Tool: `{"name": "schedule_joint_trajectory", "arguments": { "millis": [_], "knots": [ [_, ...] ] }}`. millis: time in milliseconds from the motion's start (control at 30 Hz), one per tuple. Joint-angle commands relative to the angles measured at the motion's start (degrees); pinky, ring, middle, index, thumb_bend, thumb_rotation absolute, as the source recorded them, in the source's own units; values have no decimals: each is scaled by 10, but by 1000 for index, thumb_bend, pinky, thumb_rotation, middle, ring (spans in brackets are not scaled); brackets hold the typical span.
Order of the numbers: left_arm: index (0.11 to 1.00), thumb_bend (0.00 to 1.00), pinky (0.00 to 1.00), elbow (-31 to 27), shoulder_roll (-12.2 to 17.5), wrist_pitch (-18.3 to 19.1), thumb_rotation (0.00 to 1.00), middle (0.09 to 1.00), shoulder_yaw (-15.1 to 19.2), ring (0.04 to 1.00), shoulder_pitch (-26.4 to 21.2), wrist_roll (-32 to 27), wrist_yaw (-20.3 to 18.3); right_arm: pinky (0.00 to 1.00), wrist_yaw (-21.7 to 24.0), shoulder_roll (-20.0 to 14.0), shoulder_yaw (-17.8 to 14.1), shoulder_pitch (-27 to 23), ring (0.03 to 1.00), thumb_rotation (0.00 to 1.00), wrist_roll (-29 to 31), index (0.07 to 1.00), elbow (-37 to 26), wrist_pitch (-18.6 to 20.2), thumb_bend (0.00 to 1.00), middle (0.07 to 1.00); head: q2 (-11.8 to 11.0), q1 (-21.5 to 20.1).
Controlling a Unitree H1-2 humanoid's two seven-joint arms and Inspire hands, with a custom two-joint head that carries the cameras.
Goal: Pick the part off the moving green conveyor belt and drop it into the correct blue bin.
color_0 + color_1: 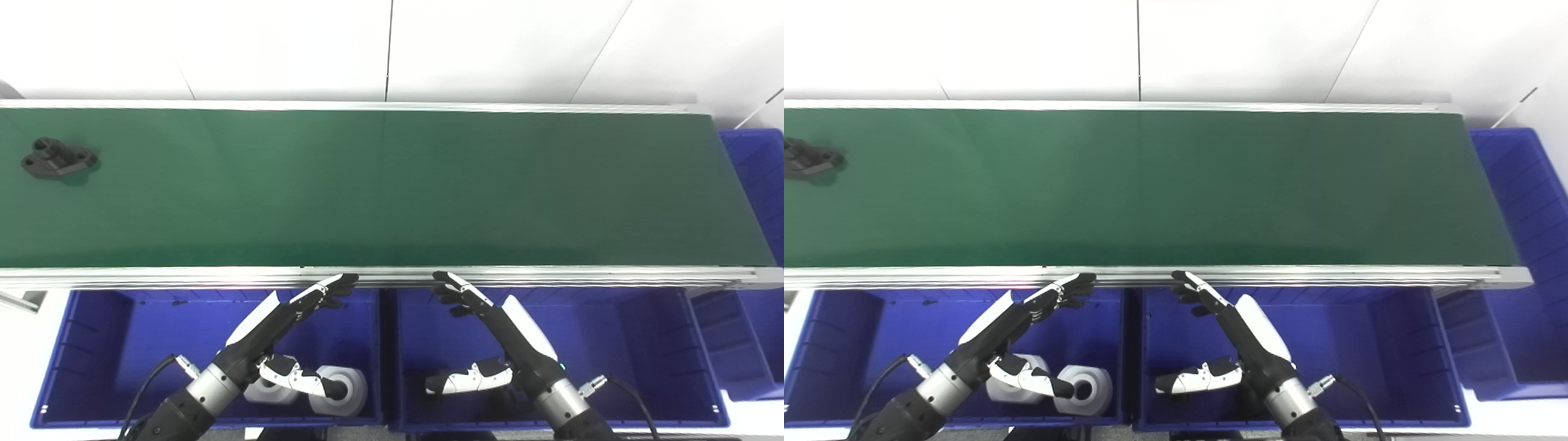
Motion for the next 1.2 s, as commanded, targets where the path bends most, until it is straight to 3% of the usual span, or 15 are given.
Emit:
{"name": "schedule_joint_trajectory", "arguments": {
  "millis": [0, 233, 600, 700, 800, 833, 867, 1000, 1167],
  "knots": [
    [916, 935, 841, -19, 4, -7, 322, 924, -3, 896, -2, -4, -2, 763, 2, -5, -4, 0, 859, 393, -2, 928, -17, 7, 1000, 879, -1, 0],
    [916, 928, 853, -28, 4, 3, 308, 925, -4, 900, 6, -8, -3, 759, 7, -6, -8, 7, 870, 380, -8, 921, -27, 28, 1000, 897, -3, 4],
    [923, 932, 851, -25, 1, -3, 318, 926, -5, 900, 10, -8, -2, 757, 3, -7, -11, 16, 867, 403, -24, 930, -33, 23, 1000, 893, -10, 13],
    [924, 930, 850, -17, -3, -7, 320, 928, -7, 901, 11, -6, -1, 762, 0, -9, -14, 17, 867, 388, -15, 931, -22, 7, 1000, 892, -31, 61],
    [925, 929, 856, -3, -11, -19, 303, 925, -13, 903, 13, 5, 4, 767, -9, -18, -21, 23, 864, 378, 4, 931, 1, -28, 1000, 888, -71, 150],
    [923, 928, 871, 1, -13, -21, 298, 925, -15, 908, 14, 9, 6, 774, -10, -21, -24, 25, 865, 375, 11, 934, 6, -36, 994, 888, -71, 150],
    [922, 926, 881, 7, -18, -24, 296, 925, -19, 913, 15, 15, 8, 780, -9, -26, -28, 29, 869, 369, 22, 936, 12, -45, 987, 891, -92, 189],
    [916, 919, 902, 21, -31, -28, 300, 927, -33, 925, 15, 33, 20, 786, -9, -39, -38, 35, 884, 342, 45, 941, 35, -73, 970, 906, -122, 223],
    [919, 912, 892, 31, -38, -29, 271, 931, -44, 924, 13, 43, 34, 752, -23, -38, -44, 32, 861, 341, 40, 929, 60, -99, 998, 892, -139, 222]
  ]
}}
